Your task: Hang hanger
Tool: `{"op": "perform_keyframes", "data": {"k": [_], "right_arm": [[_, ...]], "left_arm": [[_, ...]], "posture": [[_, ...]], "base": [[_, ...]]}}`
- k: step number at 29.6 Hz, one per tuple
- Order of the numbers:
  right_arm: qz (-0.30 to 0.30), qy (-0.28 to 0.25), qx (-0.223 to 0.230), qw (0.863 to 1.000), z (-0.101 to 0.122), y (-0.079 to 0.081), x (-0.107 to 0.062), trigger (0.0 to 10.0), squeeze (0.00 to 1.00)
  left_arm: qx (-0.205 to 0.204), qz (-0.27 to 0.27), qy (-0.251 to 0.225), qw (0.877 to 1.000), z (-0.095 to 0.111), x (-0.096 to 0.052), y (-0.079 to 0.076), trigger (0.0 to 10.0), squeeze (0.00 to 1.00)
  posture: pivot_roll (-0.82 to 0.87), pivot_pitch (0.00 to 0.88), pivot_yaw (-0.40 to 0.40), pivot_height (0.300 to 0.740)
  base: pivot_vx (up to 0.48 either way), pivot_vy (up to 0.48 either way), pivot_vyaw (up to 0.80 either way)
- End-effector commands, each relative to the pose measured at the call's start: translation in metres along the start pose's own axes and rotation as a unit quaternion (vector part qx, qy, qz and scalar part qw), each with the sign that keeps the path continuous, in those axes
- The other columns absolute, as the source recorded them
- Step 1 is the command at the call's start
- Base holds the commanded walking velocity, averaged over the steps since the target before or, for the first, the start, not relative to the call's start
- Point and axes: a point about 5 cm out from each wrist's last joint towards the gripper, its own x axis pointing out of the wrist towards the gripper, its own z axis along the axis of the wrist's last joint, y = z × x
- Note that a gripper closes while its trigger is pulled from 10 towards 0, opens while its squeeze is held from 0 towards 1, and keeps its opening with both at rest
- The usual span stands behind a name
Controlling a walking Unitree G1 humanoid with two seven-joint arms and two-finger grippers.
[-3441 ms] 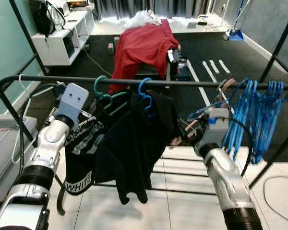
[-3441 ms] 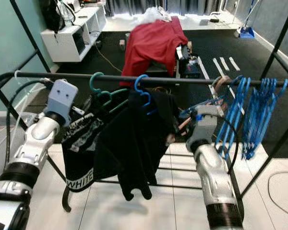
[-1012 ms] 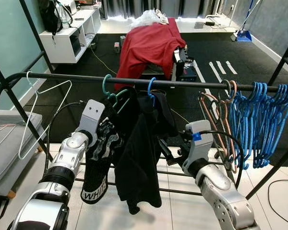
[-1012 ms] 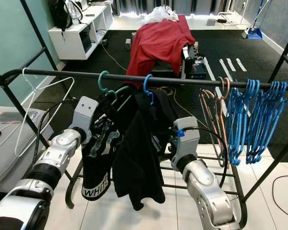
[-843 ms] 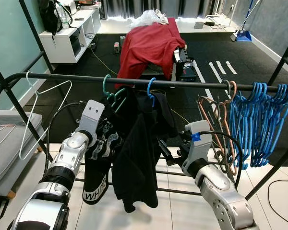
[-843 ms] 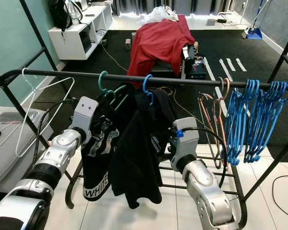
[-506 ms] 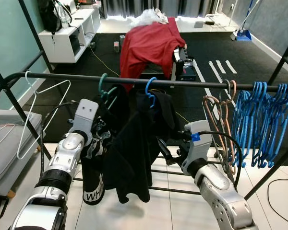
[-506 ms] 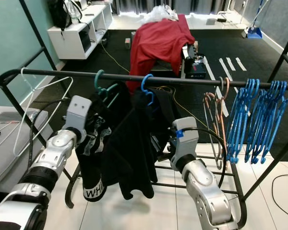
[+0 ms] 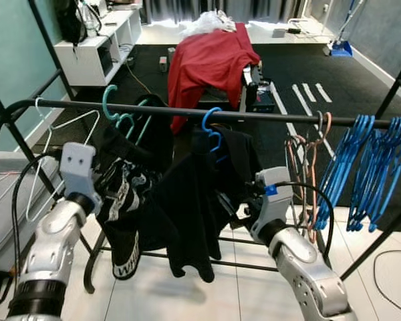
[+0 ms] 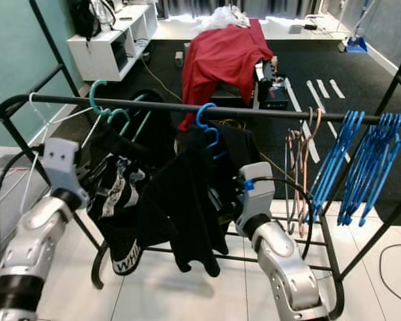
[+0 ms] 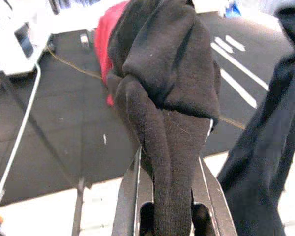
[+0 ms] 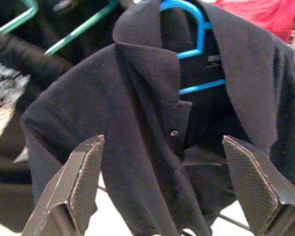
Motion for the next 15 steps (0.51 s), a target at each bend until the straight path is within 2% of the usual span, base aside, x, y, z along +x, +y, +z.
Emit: {"op": "perform_keyframes", "data": {"k": [1, 6, 8, 12, 15], "right_arm": [[0.001, 0.002, 0.001, 1.000, -0.002, 0.000, 0.001, 10.0, 0.00], [0.001, 0.002, 0.002, 1.000, -0.002, 0.000, 0.001, 10.0, 0.00], [0.001, 0.002, 0.001, 1.000, -0.002, 0.000, 0.001, 10.0, 0.00], [0.001, 0.002, 0.001, 1.000, -0.002, -0.001, 0.002, 10.0, 0.00], [0.001, 0.002, 0.001, 1.000, -0.002, -0.001, 0.002, 10.0, 0.00]], "left_arm": [[0.003, 0.005, -0.019, 1.000, 0.013, -0.006, 0.013, 10.0, 0.00], [0.001, 0.008, -0.020, 1.000, 0.017, -0.008, 0.020, 10.0, 0.00], [-0.008, 0.000, -0.020, 1.000, 0.019, -0.012, 0.022, 10.0, 0.00], [-0.016, -0.033, 0.002, 0.999, 0.010, -0.024, 0.018, 10.0, 0.00], [-0.016, -0.037, 0.006, 0.999, 0.009, -0.027, 0.018, 10.0, 0.00]], "posture": [[-0.12, 0.066, 0.017, 0.740], [-0.11, 0.064, 0.015, 0.740], [-0.12, 0.063, 0.017, 0.740], [-0.12, 0.062, 0.018, 0.740], [-0.12, 0.062, 0.018, 0.740]], "base": [[0.000, 0.000, 0.00], [0.000, 0.000, 0.00], [-0.292, 0.000, 0.00], [-0.460, 0.000, 0.00], [-0.480, 0.000, 0.00]]}}
